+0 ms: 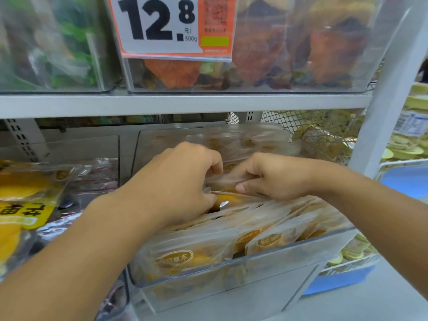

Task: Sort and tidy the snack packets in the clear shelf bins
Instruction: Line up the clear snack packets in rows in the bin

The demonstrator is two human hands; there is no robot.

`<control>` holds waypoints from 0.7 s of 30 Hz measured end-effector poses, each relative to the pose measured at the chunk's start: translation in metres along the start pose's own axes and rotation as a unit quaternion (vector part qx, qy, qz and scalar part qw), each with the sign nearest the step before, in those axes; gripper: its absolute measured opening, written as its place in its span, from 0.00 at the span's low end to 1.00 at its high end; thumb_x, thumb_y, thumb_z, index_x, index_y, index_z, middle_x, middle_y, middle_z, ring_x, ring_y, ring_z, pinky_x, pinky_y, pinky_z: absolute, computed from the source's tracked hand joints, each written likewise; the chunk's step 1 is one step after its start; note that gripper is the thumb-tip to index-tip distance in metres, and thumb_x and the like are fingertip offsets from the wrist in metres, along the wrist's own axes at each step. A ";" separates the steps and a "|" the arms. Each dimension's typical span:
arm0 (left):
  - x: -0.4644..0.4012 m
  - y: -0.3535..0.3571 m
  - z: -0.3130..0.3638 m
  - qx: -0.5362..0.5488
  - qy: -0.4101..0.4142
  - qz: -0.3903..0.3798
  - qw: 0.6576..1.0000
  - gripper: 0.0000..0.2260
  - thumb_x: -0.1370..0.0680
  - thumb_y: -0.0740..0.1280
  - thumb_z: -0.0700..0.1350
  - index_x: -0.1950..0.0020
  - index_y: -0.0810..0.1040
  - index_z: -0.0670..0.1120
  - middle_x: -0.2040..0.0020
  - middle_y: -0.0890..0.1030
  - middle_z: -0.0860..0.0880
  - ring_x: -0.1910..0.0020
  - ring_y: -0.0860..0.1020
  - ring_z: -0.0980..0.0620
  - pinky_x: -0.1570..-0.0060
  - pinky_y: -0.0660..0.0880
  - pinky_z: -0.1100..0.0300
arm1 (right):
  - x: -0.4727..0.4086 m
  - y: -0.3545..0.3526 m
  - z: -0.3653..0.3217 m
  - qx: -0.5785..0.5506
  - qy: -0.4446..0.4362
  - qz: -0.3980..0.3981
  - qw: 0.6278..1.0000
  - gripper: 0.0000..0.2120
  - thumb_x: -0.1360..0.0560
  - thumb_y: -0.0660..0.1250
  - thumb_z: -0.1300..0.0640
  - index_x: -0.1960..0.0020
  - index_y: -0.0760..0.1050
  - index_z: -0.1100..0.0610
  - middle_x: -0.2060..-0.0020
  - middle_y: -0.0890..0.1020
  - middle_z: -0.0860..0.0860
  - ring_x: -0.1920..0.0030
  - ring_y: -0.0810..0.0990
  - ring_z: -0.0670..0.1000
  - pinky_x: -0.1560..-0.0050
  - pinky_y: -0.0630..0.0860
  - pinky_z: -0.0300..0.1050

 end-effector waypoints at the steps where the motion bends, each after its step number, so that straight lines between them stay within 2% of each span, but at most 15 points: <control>1: 0.000 0.001 0.001 -0.006 -0.002 -0.002 1.000 0.16 0.28 0.76 0.54 0.43 0.76 0.61 0.47 0.79 0.60 0.48 0.78 0.55 0.47 0.79 0.54 | -0.002 0.001 0.001 0.018 0.021 -0.024 0.999 0.08 0.18 0.63 0.58 0.52 0.79 0.52 0.66 0.78 0.41 0.66 0.73 0.39 0.57 0.71 0.36; 4: 0.002 -0.001 0.003 -0.006 -0.005 0.004 1.000 0.15 0.28 0.76 0.55 0.46 0.74 0.63 0.47 0.79 0.60 0.48 0.78 0.56 0.47 0.79 0.54 | 0.001 -0.007 -0.012 0.071 0.057 -0.060 0.994 0.07 0.18 0.63 0.50 0.45 0.79 0.45 0.60 0.80 0.35 0.60 0.76 0.36 0.54 0.71 0.37; 6: 0.002 -0.002 0.002 0.003 -0.009 0.010 1.000 0.15 0.28 0.76 0.55 0.53 0.70 0.61 0.52 0.79 0.59 0.51 0.78 0.56 0.52 0.78 0.54 | 0.010 -0.018 -0.025 0.129 0.059 -0.031 0.989 0.10 0.20 0.66 0.46 0.40 0.79 0.45 0.53 0.82 0.38 0.55 0.78 0.38 0.51 0.73 0.36; 8: 0.003 -0.002 0.001 0.005 -0.015 0.014 1.000 0.14 0.28 0.76 0.54 0.57 0.69 0.58 0.58 0.77 0.58 0.58 0.75 0.57 0.62 0.72 0.57 | 0.021 -0.028 -0.039 0.178 0.056 0.030 0.982 0.15 0.26 0.72 0.43 0.41 0.80 0.45 0.51 0.82 0.40 0.53 0.78 0.40 0.50 0.75 0.38; 11: 0.005 -0.001 0.004 -0.001 -0.010 0.027 1.000 0.13 0.26 0.74 0.55 0.61 0.70 0.57 0.61 0.77 0.57 0.61 0.75 0.56 0.63 0.69 0.58 | 0.024 -0.023 -0.054 0.243 0.050 0.088 0.965 0.17 0.32 0.76 0.39 0.48 0.80 0.45 0.55 0.80 0.41 0.53 0.77 0.43 0.49 0.78 0.46; 14: 0.004 0.000 0.008 0.004 -0.026 0.051 0.998 0.11 0.25 0.72 0.54 0.63 0.72 0.57 0.61 0.76 0.57 0.59 0.75 0.52 0.60 0.68 0.57 | 0.021 -0.015 -0.060 0.270 0.042 0.121 0.954 0.15 0.34 0.73 0.40 0.51 0.79 0.46 0.58 0.80 0.43 0.54 0.79 0.49 0.52 0.80 0.51; 17: 0.000 0.002 0.008 0.026 -0.057 0.079 0.995 0.12 0.25 0.73 0.55 0.64 0.74 0.56 0.62 0.75 0.57 0.58 0.75 0.49 0.59 0.68 0.55 | 0.022 -0.017 -0.061 0.305 0.063 0.122 0.943 0.18 0.34 0.70 0.38 0.49 0.76 0.47 0.59 0.74 0.43 0.54 0.76 0.50 0.54 0.78 0.50; 19: -0.002 0.004 0.005 0.043 -0.069 0.090 0.993 0.13 0.24 0.73 0.55 0.66 0.74 0.55 0.62 0.77 0.57 0.60 0.76 0.50 0.59 0.69 0.55 | 0.017 -0.014 -0.055 0.345 0.088 0.117 0.927 0.20 0.34 0.71 0.40 0.47 0.73 0.48 0.55 0.74 0.46 0.53 0.75 0.52 0.55 0.76 0.49; 21: -0.003 0.005 0.003 0.055 -0.073 0.091 0.992 0.13 0.24 0.72 0.54 0.66 0.75 0.54 0.62 0.77 0.57 0.61 0.75 0.53 0.61 0.68 0.57 | 0.010 -0.010 -0.044 0.378 0.096 0.121 0.913 0.22 0.33 0.75 0.45 0.44 0.71 0.48 0.48 0.76 0.49 0.51 0.77 0.54 0.54 0.78 0.50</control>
Point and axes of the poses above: each hand's wrist, its own x-axis away from the middle knuckle, its own y-axis out of the palm, z = x × y, the point moved 1 cm from there along -x, towards the middle knuckle
